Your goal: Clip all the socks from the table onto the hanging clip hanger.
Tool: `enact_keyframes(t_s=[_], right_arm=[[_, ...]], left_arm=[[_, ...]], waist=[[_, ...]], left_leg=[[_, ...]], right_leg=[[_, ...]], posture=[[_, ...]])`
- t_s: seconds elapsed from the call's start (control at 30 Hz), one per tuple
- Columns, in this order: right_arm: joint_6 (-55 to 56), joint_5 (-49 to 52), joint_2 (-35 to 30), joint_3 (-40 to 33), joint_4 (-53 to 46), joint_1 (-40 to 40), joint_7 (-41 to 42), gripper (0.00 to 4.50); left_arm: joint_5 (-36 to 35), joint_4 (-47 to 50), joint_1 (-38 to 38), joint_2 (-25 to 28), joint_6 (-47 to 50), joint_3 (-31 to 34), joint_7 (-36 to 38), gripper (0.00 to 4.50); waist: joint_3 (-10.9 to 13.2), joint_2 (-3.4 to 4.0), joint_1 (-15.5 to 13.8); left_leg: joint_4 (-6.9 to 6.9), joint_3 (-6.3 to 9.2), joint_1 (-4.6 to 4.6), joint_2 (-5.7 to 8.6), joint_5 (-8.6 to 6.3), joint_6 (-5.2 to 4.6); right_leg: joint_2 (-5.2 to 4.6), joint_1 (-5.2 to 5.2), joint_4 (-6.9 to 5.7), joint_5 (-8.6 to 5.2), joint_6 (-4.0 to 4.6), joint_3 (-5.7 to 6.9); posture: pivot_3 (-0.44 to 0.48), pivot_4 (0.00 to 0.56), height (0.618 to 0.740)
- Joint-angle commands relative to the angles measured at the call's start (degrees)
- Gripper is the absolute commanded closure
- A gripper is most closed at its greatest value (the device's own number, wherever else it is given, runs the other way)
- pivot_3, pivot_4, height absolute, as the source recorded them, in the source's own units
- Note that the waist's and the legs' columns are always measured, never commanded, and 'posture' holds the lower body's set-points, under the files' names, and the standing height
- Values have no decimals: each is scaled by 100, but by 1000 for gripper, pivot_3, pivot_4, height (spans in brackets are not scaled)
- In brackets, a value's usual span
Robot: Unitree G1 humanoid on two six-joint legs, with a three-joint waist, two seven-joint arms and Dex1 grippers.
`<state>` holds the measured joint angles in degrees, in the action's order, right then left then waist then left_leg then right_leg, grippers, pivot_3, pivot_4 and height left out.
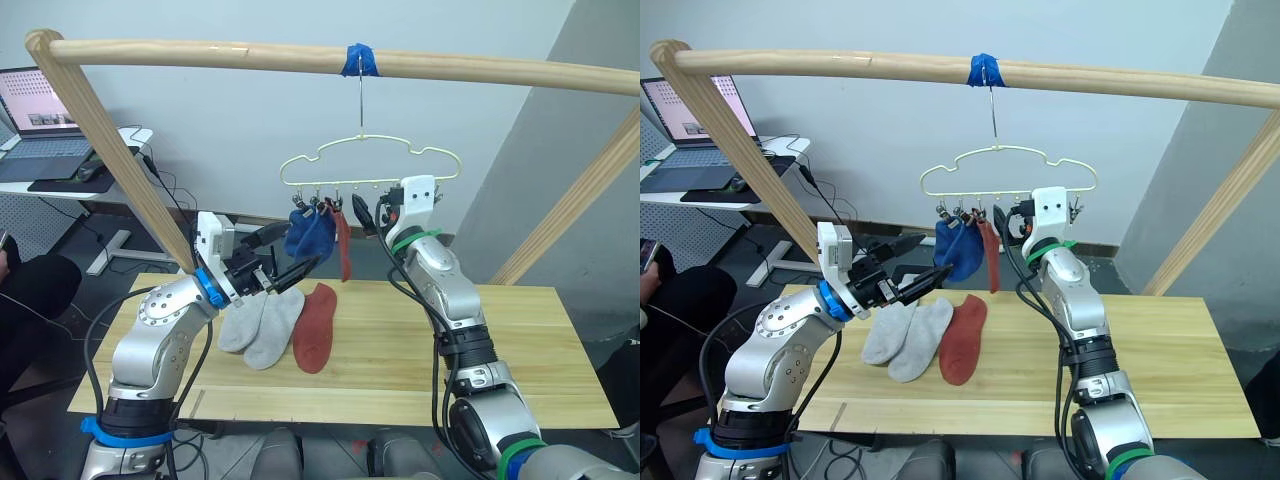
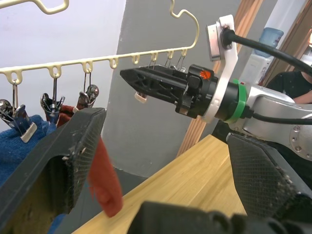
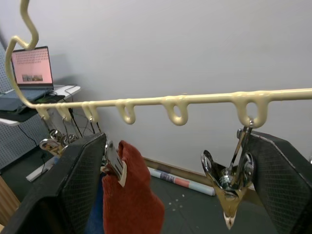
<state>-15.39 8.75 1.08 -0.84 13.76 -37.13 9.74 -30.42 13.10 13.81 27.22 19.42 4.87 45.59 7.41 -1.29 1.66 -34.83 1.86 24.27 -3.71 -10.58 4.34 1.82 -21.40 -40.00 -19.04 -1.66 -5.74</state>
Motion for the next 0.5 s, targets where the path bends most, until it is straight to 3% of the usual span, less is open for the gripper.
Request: enact_keyframes(t_s=[0.03, 0.5], right_arm=[[67, 151, 82, -82, -82, -179, 3, 15], [99, 222, 92, -223, 122, -297, -58, 15]], left_arm=[[-74, 236, -7, -34, -92, 77, -32, 0], [-34, 271, -28, -54, -114, 74, -85, 0]], waist=[[1, 1, 0], [2, 4, -4]], left_leg=[[1, 0, 0, 0, 0, 0], [2, 0, 0, 0, 0, 0]], right_leg=[[0, 0, 0, 0, 0, 0], [0, 0, 1, 0, 0, 0]], posture=[[102, 114, 740], [107, 114, 740]])
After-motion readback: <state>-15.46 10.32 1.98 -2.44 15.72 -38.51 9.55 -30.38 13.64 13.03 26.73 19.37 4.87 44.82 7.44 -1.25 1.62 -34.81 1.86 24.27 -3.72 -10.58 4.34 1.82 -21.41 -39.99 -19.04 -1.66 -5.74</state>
